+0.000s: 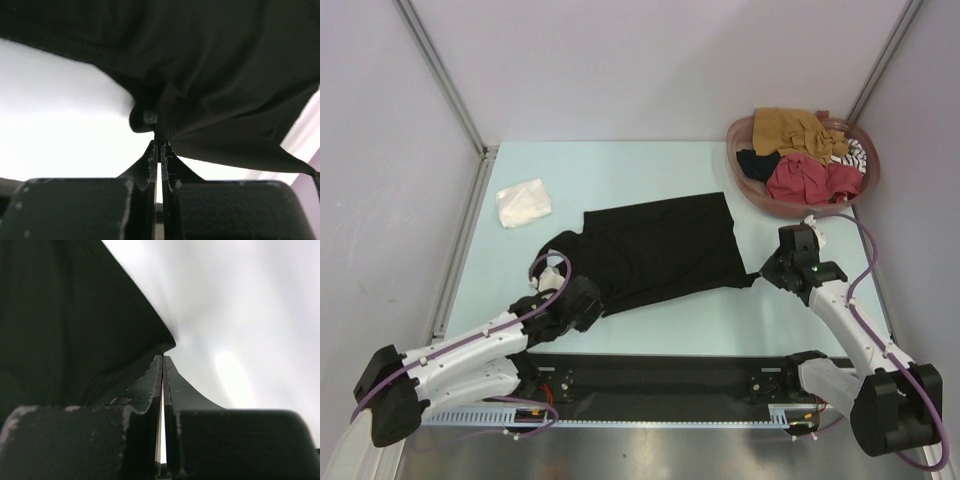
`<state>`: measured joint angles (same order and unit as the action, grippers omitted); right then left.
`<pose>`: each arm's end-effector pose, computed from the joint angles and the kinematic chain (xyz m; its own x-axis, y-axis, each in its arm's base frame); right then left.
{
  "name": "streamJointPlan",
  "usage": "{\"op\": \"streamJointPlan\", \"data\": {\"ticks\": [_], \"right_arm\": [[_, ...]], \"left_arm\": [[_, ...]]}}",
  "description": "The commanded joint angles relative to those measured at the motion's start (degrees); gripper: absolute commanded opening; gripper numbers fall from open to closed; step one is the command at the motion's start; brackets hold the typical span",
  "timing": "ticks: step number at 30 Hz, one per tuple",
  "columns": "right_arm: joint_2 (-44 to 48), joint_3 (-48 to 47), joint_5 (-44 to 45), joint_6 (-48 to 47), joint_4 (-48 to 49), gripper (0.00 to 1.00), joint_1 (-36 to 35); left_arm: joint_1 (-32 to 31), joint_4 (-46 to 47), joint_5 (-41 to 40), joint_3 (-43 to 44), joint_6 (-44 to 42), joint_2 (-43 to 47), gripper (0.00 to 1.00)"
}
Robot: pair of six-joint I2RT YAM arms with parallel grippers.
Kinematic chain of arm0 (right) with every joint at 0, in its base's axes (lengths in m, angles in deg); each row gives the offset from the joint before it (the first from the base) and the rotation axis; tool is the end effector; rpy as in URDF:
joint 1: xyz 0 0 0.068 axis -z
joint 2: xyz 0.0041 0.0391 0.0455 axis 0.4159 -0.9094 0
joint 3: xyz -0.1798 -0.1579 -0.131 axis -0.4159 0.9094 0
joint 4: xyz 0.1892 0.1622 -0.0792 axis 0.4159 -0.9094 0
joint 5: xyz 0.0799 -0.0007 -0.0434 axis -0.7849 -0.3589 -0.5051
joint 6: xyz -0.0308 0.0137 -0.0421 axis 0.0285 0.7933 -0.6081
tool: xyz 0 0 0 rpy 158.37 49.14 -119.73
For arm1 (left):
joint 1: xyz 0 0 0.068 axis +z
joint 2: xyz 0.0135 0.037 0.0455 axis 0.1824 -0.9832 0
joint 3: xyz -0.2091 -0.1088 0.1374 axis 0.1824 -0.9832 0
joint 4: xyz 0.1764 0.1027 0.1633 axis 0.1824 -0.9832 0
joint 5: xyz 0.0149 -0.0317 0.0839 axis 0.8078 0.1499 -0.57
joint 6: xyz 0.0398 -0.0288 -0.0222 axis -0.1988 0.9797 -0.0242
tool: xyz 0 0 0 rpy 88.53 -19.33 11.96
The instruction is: Fold and stack the tank tops
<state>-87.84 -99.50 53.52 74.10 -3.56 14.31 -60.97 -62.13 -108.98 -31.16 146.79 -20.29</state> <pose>0.1967 0.0304 0.2229 -0.6371 0.5483 -0.5418 0.4428 0.8356 0.3251 0.1116 -0.1154 0.1807 -0.5775 -0.7685 -0.2754 -0.5695 0.6210 -0.5386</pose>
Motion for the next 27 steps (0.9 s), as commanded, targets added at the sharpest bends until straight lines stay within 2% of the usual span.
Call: {"op": "streamJointPlan", "data": {"ticks": [1, 8, 13, 18, 21, 23, 24, 26, 27], "right_arm": [[-1.8, -3.2, 0.0, -1.4, 3.1, 0.0, 1.0], [-4.7, -4.7, -0.8, -2.8, 2.3, 0.0, 2.1], [0.2, -1.9, -0.5, -2.5, 0.1, 0.0, 2.7], [4.6, 1.5, -1.3, -1.4, -2.2, 0.0, 2.7], [6.8, 3.6, -1.5, -1.1, -2.3, 0.0, 2.8], [7.2, 4.2, -1.5, -1.0, -2.7, 0.0, 2.8], [7.2, 4.2, -1.5, -1.1, -2.8, 0.0, 2.8], [7.1, 4.3, -1.5, -1.3, -2.9, 0.0, 2.9], [7.1, 4.3, -1.5, -1.5, -2.9, 0.0, 2.9]], "left_arm": [[1.9, -0.2, 0.3, 3.9, -4.5, -0.5, 0.03], [1.8, 3.1, 5.2, 4.0, -6.0, -3.1, 0.0], [-3.1, 10.4, 9.5, -1.5, -2.7, -5.2, 0.0], [-6.1, 9.3, 10.5, -1.1, -1.1, -8.5, 0.03], [-6.2, 8.2, 9.9, -0.7, -1.5, -9.2, 0.16], [-6.3, 8.2, 9.3, -0.4, -4.1, -9.0, 0.39], [-6.6, 7.9, 8.1, 0.3, -5.0, -8.7, 0.56], [-6.8, 6.1, 6.6, 1.4, -6.6, -8.5, 0.68], [-6.9, 5.4, 6.0, 2.4, -9.8, -8.2, 0.7]]}}
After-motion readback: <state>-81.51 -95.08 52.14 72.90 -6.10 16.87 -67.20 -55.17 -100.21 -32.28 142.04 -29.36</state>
